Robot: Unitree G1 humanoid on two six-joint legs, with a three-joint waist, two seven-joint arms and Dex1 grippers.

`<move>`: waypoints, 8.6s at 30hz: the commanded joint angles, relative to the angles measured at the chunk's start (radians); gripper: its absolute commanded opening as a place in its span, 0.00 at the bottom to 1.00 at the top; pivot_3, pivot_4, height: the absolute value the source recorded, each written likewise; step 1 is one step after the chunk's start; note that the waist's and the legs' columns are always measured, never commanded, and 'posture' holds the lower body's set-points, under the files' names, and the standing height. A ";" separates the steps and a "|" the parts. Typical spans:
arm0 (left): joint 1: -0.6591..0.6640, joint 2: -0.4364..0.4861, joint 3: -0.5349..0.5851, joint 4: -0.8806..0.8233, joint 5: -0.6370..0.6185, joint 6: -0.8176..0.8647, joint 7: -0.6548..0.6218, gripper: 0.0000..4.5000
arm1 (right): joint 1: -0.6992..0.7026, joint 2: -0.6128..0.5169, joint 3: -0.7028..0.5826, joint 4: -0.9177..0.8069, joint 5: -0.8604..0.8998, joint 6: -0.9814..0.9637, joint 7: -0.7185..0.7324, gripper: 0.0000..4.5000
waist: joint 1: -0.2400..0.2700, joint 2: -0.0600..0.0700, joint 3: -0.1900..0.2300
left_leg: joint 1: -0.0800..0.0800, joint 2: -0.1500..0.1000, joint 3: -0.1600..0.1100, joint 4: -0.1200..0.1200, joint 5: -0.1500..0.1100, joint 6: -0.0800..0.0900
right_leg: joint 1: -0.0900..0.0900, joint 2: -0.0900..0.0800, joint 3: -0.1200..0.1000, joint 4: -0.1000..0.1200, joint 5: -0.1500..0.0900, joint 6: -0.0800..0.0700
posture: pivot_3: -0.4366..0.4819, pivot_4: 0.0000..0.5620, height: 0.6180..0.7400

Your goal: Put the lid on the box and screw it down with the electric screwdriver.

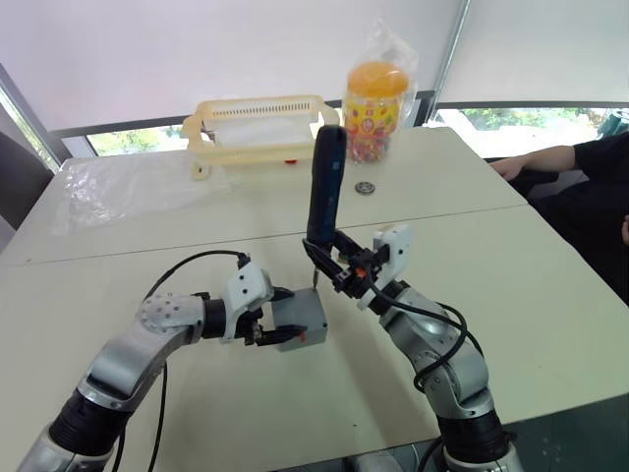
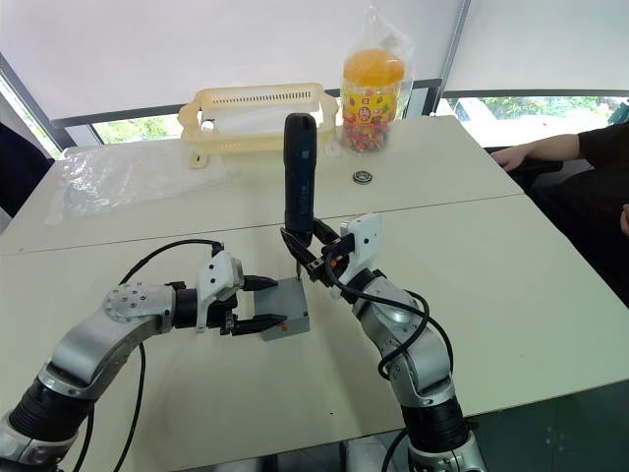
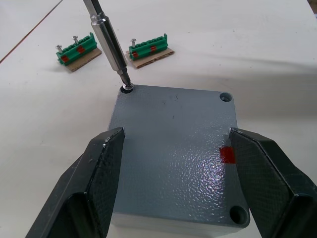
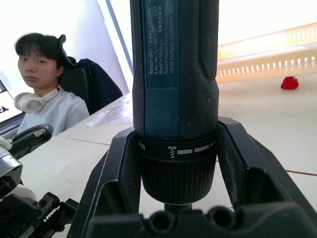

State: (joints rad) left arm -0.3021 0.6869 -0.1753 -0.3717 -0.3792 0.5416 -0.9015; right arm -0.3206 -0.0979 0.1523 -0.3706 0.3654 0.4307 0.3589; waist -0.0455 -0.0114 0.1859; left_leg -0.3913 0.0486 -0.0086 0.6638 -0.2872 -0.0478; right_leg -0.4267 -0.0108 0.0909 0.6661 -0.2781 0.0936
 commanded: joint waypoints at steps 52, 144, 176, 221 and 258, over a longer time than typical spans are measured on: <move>0.033 0.014 -0.009 -0.015 0.022 0.028 0.009 0.76 | 0.092 0.000 0.119 0.182 -0.146 -0.263 0.090 0.39 | -0.001 -0.005 -0.017 | 0.007 0.000 0.000 0.000 0.000 0.000 | 0.007 0.000 0.000 -0.001 0.000 0.000 | 0.48 0.27 1.00; 0.124 0.013 -0.070 0.069 0.083 0.075 0.060 0.76 | -0.068 -0.040 -0.019 -0.003 -0.078 -0.135 0.064 0.39 | -0.019 -0.006 -0.027 | 0.031 0.000 0.002 -0.018 -0.002 0.001 | 0.028 -0.005 0.008 -0.019 -0.007 -0.008 | 0.48 0.27 1.00; -0.018 0.236 0.257 -0.351 -0.440 0.355 -0.055 0.76 | -0.333 -0.952 -0.337 0.451 0.992 1.184 -0.173 0.39 | -0.013 -0.002 -0.003 | -0.017 -0.001 0.005 -0.014 -0.010 0.018 | -0.017 -0.001 0.006 -0.019 -0.007 0.000 | 0.48 0.27 1.00; 0.289 0.219 0.370 -0.135 -0.256 0.196 0.077 0.58 | -0.239 -0.657 -0.109 0.048 0.269 0.422 0.299 1.00 | 0.001 -0.003 0.000 | -0.006 -0.001 0.004 0.000 -0.008 0.014 | -0.001 0.000 0.007 -0.016 0.001 0.004 | 0.48 0.27 1.00; 0.202 -0.076 0.138 0.018 0.000 0.041 0.224 0.58 | -0.134 -0.360 0.172 0.257 -0.371 -0.152 0.288 1.00 | 0.002 -0.004 -0.001 | -0.001 -0.001 0.003 0.001 -0.004 0.008 | 0.001 0.000 0.007 -0.007 0.002 0.003 | 0.48 0.27 1.00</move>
State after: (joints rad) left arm -0.0836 0.6178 -0.0454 -0.3461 -0.3947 0.6134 -0.6871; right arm -0.4627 -0.4615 0.3359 -0.0481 -0.0173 0.2804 0.6310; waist -0.0435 -0.0153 0.1851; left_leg -0.3919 0.0472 -0.0051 0.6649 -0.2914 -0.0400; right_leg -0.4261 -0.0107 0.0984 0.6601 -0.2762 0.0971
